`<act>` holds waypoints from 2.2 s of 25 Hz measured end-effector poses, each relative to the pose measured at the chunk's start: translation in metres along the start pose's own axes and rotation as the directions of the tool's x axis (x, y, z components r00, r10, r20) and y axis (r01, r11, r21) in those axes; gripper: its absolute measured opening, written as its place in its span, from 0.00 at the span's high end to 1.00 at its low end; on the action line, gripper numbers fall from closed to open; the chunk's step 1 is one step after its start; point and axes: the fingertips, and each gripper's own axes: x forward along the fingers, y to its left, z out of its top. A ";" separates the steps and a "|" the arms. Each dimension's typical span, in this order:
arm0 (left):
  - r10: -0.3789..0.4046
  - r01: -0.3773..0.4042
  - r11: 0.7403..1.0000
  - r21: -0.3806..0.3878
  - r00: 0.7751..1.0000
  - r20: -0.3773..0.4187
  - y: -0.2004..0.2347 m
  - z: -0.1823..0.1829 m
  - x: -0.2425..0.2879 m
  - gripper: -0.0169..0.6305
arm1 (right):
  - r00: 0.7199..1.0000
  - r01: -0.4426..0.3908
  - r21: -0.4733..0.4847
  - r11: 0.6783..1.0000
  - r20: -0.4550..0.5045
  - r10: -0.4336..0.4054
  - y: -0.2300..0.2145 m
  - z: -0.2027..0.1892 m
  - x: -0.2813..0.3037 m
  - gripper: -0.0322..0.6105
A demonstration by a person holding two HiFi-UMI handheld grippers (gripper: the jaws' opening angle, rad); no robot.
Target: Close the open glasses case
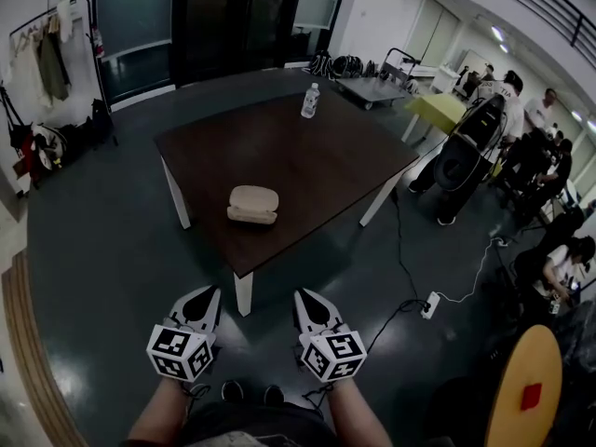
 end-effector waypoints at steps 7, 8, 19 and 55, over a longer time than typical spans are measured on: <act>-0.023 0.023 1.000 -0.003 0.999 -0.026 0.024 -0.007 -0.001 0.96 | 0.999 0.043 0.016 0.999 0.008 -0.043 0.005 -0.003 0.011 0.97; -0.027 0.027 1.000 -0.002 0.999 -0.025 0.028 -0.007 -0.001 0.96 | 0.999 0.050 0.020 0.999 0.009 -0.050 0.005 -0.004 0.013 0.97; -0.033 0.032 0.999 -0.020 0.998 -0.045 0.059 -0.017 0.013 0.96 | 0.997 0.070 0.065 0.995 0.014 -0.071 0.003 -0.014 0.040 0.97; 0.174 -0.178 0.984 -0.002 0.963 -0.205 0.147 -0.016 0.261 0.96 | 0.995 -0.039 0.115 0.993 -0.084 0.049 -0.204 0.028 0.276 0.97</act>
